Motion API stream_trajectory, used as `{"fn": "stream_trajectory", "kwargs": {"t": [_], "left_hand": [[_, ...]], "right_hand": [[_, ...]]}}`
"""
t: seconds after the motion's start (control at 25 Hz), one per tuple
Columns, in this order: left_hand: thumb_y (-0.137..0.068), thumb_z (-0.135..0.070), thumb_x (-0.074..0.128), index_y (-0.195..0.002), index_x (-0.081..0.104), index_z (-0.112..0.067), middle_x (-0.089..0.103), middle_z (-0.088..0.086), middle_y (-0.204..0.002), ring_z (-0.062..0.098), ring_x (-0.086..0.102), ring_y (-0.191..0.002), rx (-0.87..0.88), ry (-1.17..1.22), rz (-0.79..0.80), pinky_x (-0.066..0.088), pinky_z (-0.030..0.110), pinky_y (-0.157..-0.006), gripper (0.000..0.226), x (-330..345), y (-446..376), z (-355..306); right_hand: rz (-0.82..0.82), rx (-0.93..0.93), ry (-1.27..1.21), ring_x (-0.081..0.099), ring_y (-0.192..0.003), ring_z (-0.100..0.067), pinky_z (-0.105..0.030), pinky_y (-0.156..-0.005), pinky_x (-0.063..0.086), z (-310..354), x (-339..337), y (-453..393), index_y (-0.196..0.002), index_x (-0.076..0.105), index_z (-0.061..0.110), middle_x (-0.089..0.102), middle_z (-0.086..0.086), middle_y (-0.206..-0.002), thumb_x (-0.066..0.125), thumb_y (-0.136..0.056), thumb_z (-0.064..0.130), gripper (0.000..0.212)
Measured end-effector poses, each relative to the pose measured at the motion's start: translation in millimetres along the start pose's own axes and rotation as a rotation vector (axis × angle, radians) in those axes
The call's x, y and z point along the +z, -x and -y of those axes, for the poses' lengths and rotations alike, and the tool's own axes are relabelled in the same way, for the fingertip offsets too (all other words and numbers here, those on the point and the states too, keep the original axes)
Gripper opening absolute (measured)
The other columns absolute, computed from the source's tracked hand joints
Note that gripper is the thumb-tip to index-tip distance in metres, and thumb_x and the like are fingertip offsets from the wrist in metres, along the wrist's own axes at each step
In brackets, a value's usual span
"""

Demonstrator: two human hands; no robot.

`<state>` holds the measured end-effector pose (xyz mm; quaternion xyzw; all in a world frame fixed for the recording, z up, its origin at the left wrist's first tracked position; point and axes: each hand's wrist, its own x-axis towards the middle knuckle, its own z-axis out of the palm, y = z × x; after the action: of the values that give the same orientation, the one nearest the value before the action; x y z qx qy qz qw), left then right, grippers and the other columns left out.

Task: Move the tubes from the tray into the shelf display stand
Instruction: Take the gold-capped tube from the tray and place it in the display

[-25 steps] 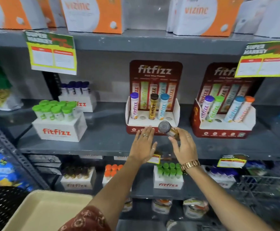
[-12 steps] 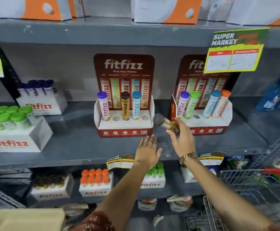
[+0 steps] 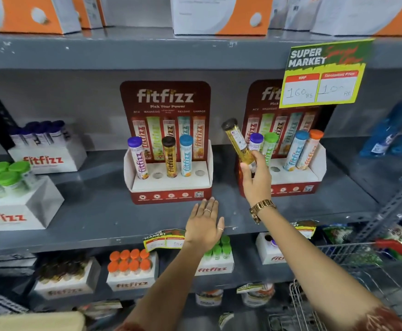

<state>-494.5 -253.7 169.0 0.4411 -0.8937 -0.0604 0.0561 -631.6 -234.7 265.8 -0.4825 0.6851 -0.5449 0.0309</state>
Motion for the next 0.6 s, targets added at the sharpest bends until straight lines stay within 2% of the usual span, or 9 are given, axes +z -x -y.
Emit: {"fn": "stream_trajectory", "kwargs": {"t": [0.08, 0.16, 0.2, 0.28, 0.32, 0.44, 0.6], "left_hand": [[-0.1, -0.038, 0.016, -0.149, 0.009, -0.012, 0.01, 0.004, -0.159, 0.021, 0.005, -0.146, 0.005, 0.002, -0.005, 0.001, 0.034, -0.12, 0.056, -1.1, 0.9, -0.2], [-0.1, -0.038, 0.016, -0.149, 0.009, -0.012, 0.01, 0.004, -0.159, 0.02, 0.005, -0.146, 0.007, 0.004, -0.009, 0.001, 0.034, -0.12, 0.056, -1.9, 1.8, -0.4], [-0.1, -0.038, 0.016, -0.149, 0.009, -0.012, 0.01, 0.004, -0.159, 0.02, 0.005, -0.146, 0.007, 0.005, -0.009, 0.001, 0.033, -0.12, 0.056, -2.2, 1.9, -0.5], [-0.1, -0.038, 0.016, -0.149, 0.009, -0.012, 0.009, 0.003, -0.159, 0.02, 0.004, -0.146, 0.006, 0.008, -0.003, 0.0, 0.033, -0.119, 0.056, -3.0, 1.9, -0.4], [-0.1, -0.038, 0.016, -0.149, 0.008, -0.013, 0.009, 0.003, -0.159, 0.02, 0.004, -0.146, 0.006, 0.007, 0.0, 0.0, 0.033, -0.119, 0.056, -3.4, 1.7, -0.3], [-0.1, -0.039, 0.016, -0.149, 0.008, -0.013, 0.009, 0.003, -0.159, 0.02, 0.004, -0.146, 0.002, 0.006, 0.003, 0.0, 0.033, -0.12, 0.056, -3.6, 1.9, -0.7], [-0.1, -0.039, 0.016, -0.149, 0.009, -0.012, 0.009, 0.004, -0.159, 0.02, 0.004, -0.146, 0.004, 0.006, 0.008, 0.0, 0.033, -0.12, 0.056, -3.0, 2.4, -0.8]], "right_hand": [[0.022, 0.04, -0.033, 0.053, -0.116, -0.028, -0.024, -0.09, 0.043, 1.8, 2.5, -7.1, -0.139, 0.035, 0.003, 0.05, -0.018, -0.135, 0.042, -0.099, 0.014, 0.042], [0.016, 0.105, -0.127, 0.056, -0.106, -0.029, -0.023, -0.083, 0.05, 4.6, 4.1, -10.4, -0.141, 0.028, 0.006, 0.049, -0.018, -0.133, 0.037, -0.099, 0.019, 0.044], [0.002, 0.124, -0.178, 0.054, -0.102, -0.024, -0.018, -0.08, 0.05, 5.9, 4.6, -11.0, -0.14, 0.027, 0.006, 0.05, -0.016, -0.13, 0.039, -0.099, 0.02, 0.045], [-0.022, 0.14, -0.239, 0.05, -0.102, -0.016, 0.004, -0.074, 0.043, 6.6, 5.0, -11.5, -0.136, 0.026, 0.003, 0.05, -0.01, -0.123, 0.047, -0.097, 0.016, 0.047], [-0.029, 0.147, -0.242, 0.05, -0.102, -0.015, 0.008, -0.071, 0.04, 5.8, 5.0, -12.2, -0.134, 0.026, 0.003, 0.05, -0.01, -0.122, 0.051, -0.095, 0.014, 0.048], [-0.037, 0.156, -0.202, 0.055, -0.102, -0.019, 0.002, -0.071, 0.038, 3.8, 3.5, -12.7, -0.129, 0.035, 0.001, 0.056, -0.016, -0.126, 0.055, -0.093, 0.013, 0.043], [-0.084, 0.099, -0.105, 0.052, -0.117, -0.028, -0.018, -0.088, 0.04, 3.0, 1.6, -9.0, -0.129, 0.046, 0.0, 0.052, -0.019, -0.129, 0.056, -0.093, 0.014, 0.04]]}}
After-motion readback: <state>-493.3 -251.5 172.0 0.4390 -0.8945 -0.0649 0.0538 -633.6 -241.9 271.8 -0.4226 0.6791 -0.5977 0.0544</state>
